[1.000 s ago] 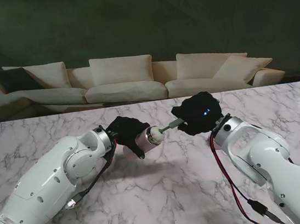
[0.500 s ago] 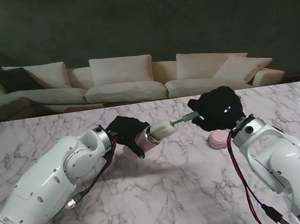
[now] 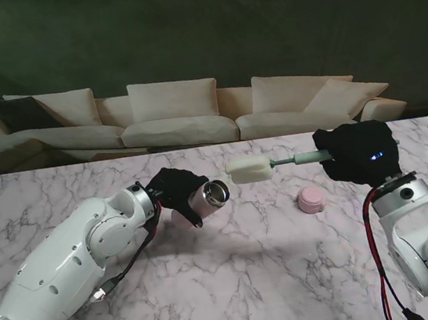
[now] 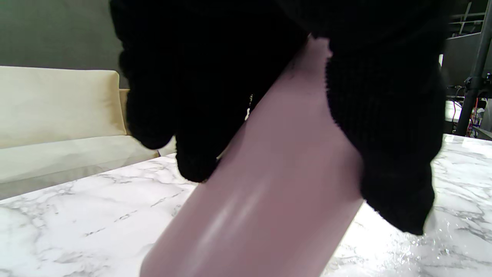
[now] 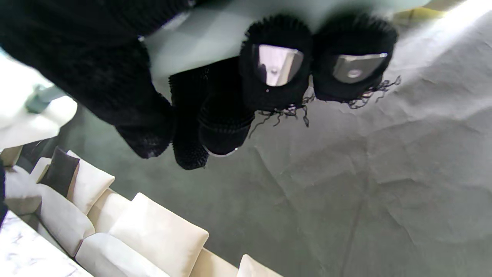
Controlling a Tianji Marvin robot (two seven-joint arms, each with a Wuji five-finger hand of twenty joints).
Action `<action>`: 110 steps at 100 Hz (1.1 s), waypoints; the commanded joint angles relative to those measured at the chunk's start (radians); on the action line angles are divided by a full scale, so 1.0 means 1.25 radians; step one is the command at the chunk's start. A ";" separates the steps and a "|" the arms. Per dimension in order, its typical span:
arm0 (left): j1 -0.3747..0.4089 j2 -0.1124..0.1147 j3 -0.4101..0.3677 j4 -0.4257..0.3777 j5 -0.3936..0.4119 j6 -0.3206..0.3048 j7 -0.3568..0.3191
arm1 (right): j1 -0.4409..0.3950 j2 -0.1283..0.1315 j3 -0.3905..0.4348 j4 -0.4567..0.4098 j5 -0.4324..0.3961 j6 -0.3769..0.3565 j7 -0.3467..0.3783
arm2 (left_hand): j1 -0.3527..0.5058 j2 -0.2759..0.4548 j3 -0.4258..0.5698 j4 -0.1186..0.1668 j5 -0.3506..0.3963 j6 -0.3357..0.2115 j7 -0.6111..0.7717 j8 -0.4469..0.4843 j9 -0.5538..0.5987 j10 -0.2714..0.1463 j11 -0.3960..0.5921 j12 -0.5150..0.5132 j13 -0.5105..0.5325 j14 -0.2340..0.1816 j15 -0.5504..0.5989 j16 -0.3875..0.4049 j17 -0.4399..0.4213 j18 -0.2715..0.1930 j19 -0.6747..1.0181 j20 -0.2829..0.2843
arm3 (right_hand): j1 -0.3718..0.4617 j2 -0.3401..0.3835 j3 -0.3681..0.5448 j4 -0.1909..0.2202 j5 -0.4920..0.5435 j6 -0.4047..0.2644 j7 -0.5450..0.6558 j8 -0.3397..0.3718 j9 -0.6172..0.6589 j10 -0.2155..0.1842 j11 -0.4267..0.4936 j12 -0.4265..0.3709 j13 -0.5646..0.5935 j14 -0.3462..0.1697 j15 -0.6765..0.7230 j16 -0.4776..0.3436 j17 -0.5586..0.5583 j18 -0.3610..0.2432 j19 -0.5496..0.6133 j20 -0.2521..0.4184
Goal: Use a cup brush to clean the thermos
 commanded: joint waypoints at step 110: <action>0.003 -0.015 0.004 0.000 -0.029 0.025 0.048 | -0.016 -0.005 -0.201 0.287 0.205 0.316 0.128 | 0.221 0.261 0.391 0.071 0.076 -0.167 0.110 0.047 0.026 -0.040 0.087 0.028 0.027 -0.005 0.028 -0.002 0.001 -0.058 0.026 0.008 | 0.081 0.068 -0.072 0.039 -0.033 0.002 -0.004 -0.022 -0.048 0.089 -0.116 -0.132 0.013 0.097 -0.198 -0.079 -0.080 0.113 -0.023 -0.013</action>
